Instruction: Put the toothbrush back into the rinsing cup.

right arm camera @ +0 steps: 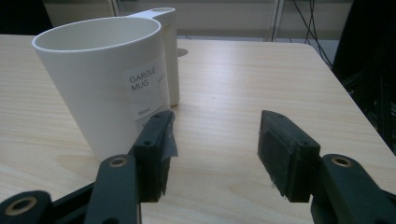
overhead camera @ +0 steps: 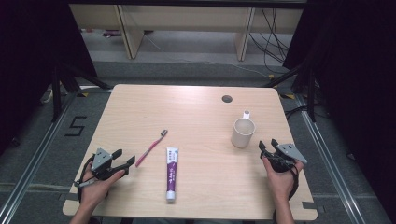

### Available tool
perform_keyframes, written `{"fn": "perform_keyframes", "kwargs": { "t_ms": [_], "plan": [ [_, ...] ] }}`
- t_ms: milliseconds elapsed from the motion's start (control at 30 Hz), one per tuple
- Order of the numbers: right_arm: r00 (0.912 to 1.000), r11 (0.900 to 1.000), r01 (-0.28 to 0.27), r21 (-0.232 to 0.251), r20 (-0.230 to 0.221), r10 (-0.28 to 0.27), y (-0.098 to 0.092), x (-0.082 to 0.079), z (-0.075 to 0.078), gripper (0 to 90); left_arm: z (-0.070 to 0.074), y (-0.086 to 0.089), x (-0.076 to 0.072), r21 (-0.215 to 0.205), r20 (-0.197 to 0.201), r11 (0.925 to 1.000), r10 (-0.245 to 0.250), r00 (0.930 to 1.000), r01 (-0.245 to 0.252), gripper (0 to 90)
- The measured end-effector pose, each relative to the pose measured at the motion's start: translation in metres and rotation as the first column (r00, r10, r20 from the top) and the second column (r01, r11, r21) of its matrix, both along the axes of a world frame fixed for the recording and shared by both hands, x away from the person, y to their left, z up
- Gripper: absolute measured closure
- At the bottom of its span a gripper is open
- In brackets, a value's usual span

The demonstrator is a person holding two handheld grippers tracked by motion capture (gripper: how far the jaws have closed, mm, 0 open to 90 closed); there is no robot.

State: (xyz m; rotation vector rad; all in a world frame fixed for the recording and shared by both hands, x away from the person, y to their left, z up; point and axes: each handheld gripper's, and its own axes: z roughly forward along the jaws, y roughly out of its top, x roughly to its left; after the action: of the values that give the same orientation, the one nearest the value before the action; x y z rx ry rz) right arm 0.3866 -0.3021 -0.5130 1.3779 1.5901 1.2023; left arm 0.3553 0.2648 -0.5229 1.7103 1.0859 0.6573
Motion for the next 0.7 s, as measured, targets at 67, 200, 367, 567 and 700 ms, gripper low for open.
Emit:
{"fn": "perform_keyframes", "kwargs": {
  "t_ms": [67,200,367,567,700],
  "plan": [
    [1.0000,1.000,-0.001,-0.014,-0.001,0.001,0.000,0.000,0.000,45.9,0.000,-0.001,0.000,0.003,-0.006,1.0000,0.009,0.9999,-0.009,35.5],
    [0.9999,1.000,-0.013,-0.027,-0.010,0.013,0.000,0.001,0.000,45.7,0.000,-0.002,0.000,0.012,-0.007,0.9998,0.015,0.9999,-0.015,35.8],
    [0.9997,0.999,-0.011,-0.041,-0.020,0.010,-0.002,0.001,0.001,45.3,0.000,-0.002,0.001,0.009,-0.006,1.0000,0.000,1.0000,0.000,36.0],
    [0.9994,0.998,-0.012,-0.055,-0.034,0.011,0.002,0.002,0.001,45.3,0.005,-0.005,0.008,0.035,-0.024,0.9975,-0.061,0.9979,0.061,40.9],
    [0.9996,1.000,0.009,-0.008,-0.025,-0.010,0.004,0.002,0.000,44.8,0.022,-0.014,0.018,0.075,-0.112,0.9926,-0.087,0.9898,0.096,42.6]
  ]
}}
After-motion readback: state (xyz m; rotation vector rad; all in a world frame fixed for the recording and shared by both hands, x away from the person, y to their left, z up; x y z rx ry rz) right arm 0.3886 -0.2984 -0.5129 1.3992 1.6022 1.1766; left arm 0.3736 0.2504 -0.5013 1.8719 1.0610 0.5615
